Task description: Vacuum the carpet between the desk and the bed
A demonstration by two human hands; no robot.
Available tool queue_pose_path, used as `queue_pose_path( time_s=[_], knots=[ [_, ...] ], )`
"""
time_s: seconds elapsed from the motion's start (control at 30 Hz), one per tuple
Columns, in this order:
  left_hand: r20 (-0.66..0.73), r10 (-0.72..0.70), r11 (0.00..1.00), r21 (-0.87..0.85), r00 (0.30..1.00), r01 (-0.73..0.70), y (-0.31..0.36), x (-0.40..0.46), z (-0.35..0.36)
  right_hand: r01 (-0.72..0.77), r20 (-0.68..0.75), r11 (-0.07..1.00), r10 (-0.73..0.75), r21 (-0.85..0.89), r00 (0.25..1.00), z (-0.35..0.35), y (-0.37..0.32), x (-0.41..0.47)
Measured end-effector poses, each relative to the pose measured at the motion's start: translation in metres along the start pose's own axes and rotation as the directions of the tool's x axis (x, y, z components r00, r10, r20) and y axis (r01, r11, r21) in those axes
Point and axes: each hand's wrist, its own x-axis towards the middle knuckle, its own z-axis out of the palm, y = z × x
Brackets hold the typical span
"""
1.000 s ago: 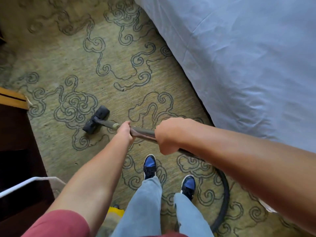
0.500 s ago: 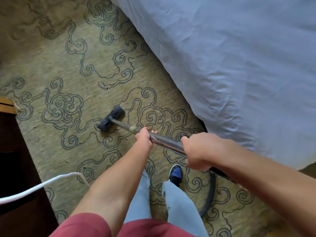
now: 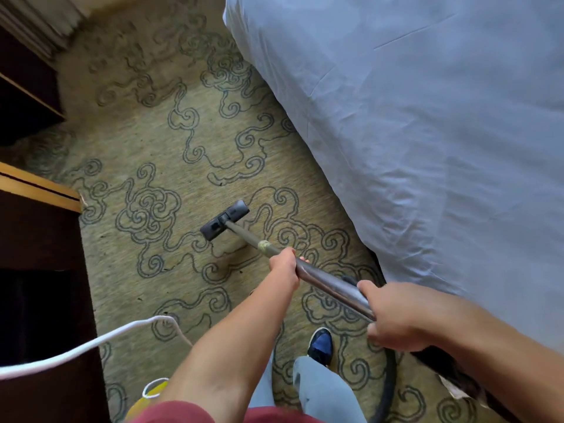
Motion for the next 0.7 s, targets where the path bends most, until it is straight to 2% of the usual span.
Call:
queue_pose_path(
  time_s=[0.23,0.4,0.6,0.7],
  knots=[
    [-0.020,0.117,0.993,0.033,0.993,-0.116,0.033,-0.030,0.003,0.008,-0.099,0.997,-0.001,0.075,0.995,0.001,-0.011,-0.005],
    [-0.009,0.170,0.985,0.008,0.985,-0.170,0.055,-0.051,-0.004,0.013,-0.241,0.999,-0.021,-0.038,0.970,-0.013,-0.026,-0.010],
    [-0.006,0.229,0.970,-0.088,0.973,-0.229,0.090,-0.060,-0.024,0.048,-0.206,0.995,-0.064,-0.084,0.977,-0.050,-0.043,0.003],
    [-0.033,0.251,0.959,-0.127,0.968,-0.253,0.117,-0.056,-0.042,0.064,-0.231,0.993,-0.085,-0.098,0.969,-0.072,-0.061,0.015]
  ],
)
